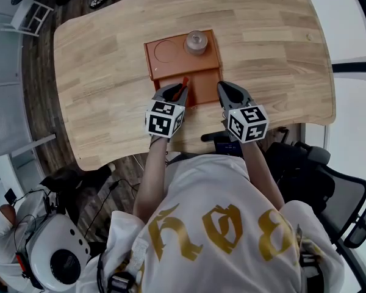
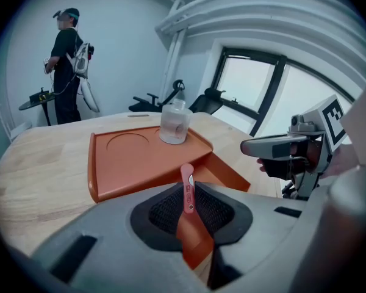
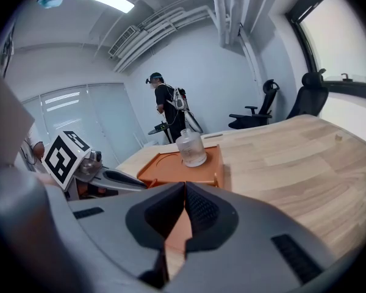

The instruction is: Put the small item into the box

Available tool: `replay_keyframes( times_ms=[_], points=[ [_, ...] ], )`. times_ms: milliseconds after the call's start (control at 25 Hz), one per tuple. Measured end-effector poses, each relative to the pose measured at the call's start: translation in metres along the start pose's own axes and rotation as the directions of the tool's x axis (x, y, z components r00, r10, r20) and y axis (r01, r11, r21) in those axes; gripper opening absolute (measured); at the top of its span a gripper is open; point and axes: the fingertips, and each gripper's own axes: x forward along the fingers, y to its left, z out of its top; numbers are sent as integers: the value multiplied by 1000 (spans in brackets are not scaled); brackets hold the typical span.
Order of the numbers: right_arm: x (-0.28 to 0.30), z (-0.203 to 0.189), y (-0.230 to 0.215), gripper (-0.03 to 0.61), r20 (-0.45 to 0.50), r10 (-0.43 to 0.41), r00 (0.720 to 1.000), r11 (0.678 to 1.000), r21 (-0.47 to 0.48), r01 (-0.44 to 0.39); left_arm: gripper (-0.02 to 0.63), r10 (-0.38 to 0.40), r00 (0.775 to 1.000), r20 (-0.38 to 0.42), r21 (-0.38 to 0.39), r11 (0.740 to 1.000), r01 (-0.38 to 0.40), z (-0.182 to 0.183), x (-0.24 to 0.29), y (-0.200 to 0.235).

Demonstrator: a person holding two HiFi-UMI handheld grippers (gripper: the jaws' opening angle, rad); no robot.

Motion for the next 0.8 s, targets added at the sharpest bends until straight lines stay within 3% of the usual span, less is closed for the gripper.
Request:
replay_keyframes(
  times_ms=[440,800],
  points=[
    [4,-6,-19,12,-23,-22,999,1000,7,23,58,-11,992,-129,17,1000,14,-16,27,0],
    [14,-12,-27,12,-44,-21,999,999,23,22,58,-65,970,-233,20,997,72,-32,44,-6]
  ],
)
